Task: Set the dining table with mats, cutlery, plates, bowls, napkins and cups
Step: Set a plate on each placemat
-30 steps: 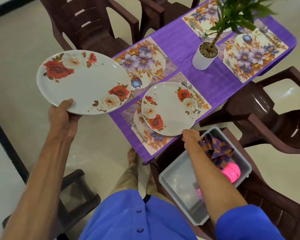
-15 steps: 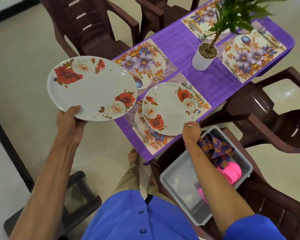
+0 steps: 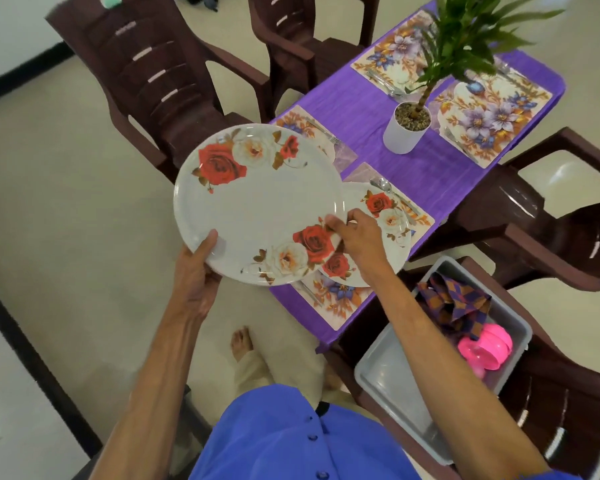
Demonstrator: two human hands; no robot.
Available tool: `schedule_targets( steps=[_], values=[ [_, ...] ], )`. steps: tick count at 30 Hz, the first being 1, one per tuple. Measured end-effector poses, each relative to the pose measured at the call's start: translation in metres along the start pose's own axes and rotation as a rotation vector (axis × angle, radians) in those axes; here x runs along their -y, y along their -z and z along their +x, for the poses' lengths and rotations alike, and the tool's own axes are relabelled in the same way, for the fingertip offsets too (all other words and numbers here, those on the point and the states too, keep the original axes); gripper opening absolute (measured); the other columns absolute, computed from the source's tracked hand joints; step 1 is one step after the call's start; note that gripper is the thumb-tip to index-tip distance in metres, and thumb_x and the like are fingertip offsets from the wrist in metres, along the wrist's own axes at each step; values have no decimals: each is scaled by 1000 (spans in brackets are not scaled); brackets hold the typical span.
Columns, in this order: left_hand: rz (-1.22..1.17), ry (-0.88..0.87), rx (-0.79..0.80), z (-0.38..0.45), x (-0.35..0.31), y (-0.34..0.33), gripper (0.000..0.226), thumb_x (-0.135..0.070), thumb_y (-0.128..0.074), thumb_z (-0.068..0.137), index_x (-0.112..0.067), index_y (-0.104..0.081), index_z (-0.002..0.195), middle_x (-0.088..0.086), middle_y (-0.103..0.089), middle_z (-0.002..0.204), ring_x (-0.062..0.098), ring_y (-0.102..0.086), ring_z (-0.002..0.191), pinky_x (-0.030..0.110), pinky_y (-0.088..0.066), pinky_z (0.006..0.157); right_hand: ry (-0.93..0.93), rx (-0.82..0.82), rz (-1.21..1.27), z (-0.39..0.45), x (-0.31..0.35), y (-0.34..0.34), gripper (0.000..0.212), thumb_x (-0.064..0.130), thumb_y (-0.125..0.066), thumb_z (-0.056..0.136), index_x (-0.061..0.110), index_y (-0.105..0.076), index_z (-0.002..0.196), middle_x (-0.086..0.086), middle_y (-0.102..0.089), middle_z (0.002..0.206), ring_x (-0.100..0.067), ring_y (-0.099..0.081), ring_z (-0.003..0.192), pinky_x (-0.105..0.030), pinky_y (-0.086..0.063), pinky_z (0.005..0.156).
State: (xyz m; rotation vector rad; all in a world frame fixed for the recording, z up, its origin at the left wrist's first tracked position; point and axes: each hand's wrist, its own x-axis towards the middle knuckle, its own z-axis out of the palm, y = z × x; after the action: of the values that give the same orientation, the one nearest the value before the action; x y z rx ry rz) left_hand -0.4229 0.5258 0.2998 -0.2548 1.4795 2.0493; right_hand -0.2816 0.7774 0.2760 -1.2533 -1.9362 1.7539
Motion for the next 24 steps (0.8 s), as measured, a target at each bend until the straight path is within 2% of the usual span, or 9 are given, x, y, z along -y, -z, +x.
schedule_targets(
  steps=[3, 5, 7, 9, 12, 15, 17, 20, 24],
  values=[
    [-9, 43, 3, 33, -12, 10, 51, -36, -61, 102, -9, -57, 145, 7, -68, 139, 26, -64, 130, 43, -55, 105, -15, -53, -37, 9, 4, -22, 40, 53, -66, 92, 13, -72, 90, -8, -78, 85, -30, -76, 81, -58, -61, 79],
    [-36, 86, 19, 57, -29, 21, 61, -53, -56, 97, -14, -58, 144, 6, -67, 141, 25, -62, 133, 44, -53, 109, -21, -116, -75, 15, 16, -47, 49, 56, -62, 93, 9, -69, 84, -13, -76, 82, -36, -74, 81, -62, -58, 79],
    [-55, 122, 55, 79, -49, 35, 60, -59, -47, 100, -17, -59, 142, 5, -66, 142, 24, -62, 133, 43, -53, 108, -24, -163, -104, 19, 34, -74, 47, 49, -59, 97, 6, -66, 79, -11, -76, 80, -32, -75, 80, -60, -58, 79],
    [-64, 148, 79, 98, -68, 51, 52, -54, -44, 106, -18, -62, 138, 5, -68, 139, 22, -64, 130, 42, -55, 106, -19, -200, -117, 21, 51, -98, 48, 53, -55, 96, 8, -70, 85, -6, -77, 83, -29, -75, 83, -59, -58, 83],
    [-53, 154, 85, 127, -100, 77, 40, -40, -55, 107, -12, -66, 134, 8, -70, 136, 25, -65, 129, 45, -53, 108, 12, -255, -74, 22, 73, -136, 43, 56, -54, 94, 18, -74, 92, -2, -78, 92, -25, -75, 90, -55, -59, 88],
    [-70, 143, 57, 153, -125, 98, 31, -23, -62, 104, -8, -67, 131, 13, -71, 134, 29, -68, 124, 44, -57, 102, 41, -328, -14, 27, 97, -160, 45, 53, -54, 93, 13, -74, 103, -5, -78, 97, -25, -74, 93, -52, -59, 90],
    [-94, 129, 55, 168, -141, 106, 30, -13, -62, 103, -7, -65, 132, 14, -72, 130, 28, -71, 117, 40, -62, 92, 11, -359, 55, 36, 107, -168, 41, 48, -57, 94, 12, -74, 101, -10, -77, 96, -31, -74, 93, -55, -59, 90],
    [-93, 99, 65, 194, -161, 110, 35, -8, -62, 102, -6, -62, 137, 12, -74, 126, 26, -74, 112, 40, -62, 89, -24, -343, 102, 53, 114, -170, 34, 38, -61, 96, 8, -74, 102, -15, -77, 98, -37, -74, 96, -57, -58, 93],
    [-84, 106, 22, 242, -180, 107, 41, -5, -64, 99, -5, -60, 140, 13, -73, 129, 29, -73, 114, 39, -62, 87, -33, -304, 190, 66, 119, -167, 26, 25, -59, 103, 6, -74, 113, -5, -79, 107, -24, -77, 98, -37, -62, 89]
  ],
)
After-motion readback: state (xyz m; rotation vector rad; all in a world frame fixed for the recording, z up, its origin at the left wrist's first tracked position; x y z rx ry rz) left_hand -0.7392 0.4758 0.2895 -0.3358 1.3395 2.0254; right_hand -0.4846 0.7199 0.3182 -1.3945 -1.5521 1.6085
